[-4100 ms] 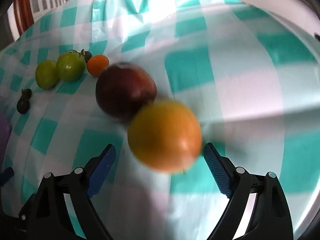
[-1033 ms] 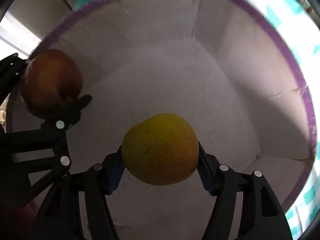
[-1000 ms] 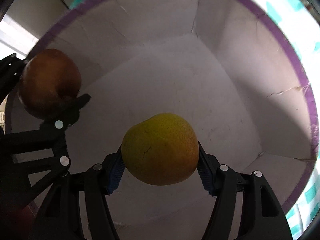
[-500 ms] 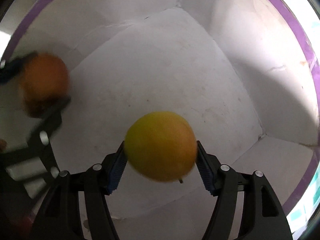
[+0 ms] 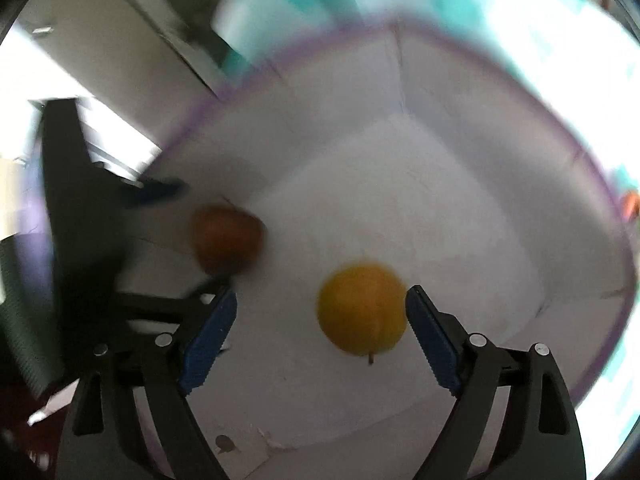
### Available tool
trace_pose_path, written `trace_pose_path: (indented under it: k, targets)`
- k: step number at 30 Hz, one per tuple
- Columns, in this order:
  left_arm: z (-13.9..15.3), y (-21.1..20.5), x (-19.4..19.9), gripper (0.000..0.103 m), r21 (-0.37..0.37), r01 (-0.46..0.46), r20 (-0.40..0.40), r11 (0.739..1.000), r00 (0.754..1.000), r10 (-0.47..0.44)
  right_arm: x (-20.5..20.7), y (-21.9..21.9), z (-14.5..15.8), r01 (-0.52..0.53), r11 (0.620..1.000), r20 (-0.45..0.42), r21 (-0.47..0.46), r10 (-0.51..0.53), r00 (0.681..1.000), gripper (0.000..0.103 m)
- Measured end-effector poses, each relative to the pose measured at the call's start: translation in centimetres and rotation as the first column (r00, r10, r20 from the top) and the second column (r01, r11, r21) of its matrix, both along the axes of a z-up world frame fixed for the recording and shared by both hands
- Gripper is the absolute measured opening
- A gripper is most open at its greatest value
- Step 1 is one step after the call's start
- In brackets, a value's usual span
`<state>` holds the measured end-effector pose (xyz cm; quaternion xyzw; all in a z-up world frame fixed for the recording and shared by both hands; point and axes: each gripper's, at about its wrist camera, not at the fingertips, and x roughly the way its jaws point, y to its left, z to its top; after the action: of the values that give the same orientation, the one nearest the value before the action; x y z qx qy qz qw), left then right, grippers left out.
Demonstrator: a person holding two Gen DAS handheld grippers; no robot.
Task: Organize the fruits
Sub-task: 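Open both tools to drop the pear and apple into the box, then grasp a green apple with the left tool while the right tool grasps an orange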
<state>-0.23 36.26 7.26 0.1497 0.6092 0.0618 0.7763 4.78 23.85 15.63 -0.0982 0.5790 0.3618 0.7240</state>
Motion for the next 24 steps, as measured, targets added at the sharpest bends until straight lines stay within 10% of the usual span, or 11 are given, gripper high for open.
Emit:
trace_pose_path:
  k: [6, 14, 19, 24]
  targets:
    - [5.0, 0.5, -1.2, 0.082, -0.149, -0.227, 0.184, 0.962, 0.950, 0.253, -1.2, -7.7, 8.3, 0.067, 0.973, 0.193, 0.220, -0.110, 0.975, 0.087]
    - [14.7, -11.9, -5.1, 0.101, -0.191, -0.126, 0.543, 0.973, 0.813, 0.212, 0.9, -25.9, 5.5, 0.322, 0.909, 0.213, 0.263, -0.380, 0.900, 0.088]
    - [13.4, -20.9, -3.7, 0.101, -0.402, -0.115, 0.352, 0.908, 0.897, 0.269, 0.2, -34.0, 2.3, 0.485, 0.848, 0.189, 0.214, -0.523, 0.831, 0.088]
    - [10.0, -29.9, -2.1, 0.101, -0.403, 0.009, 0.232, 0.915, 0.968, 0.092, 0.2, -37.7, -2.8, 0.600, 0.786, 0.167, 0.149, -0.618, 0.768, 0.087]
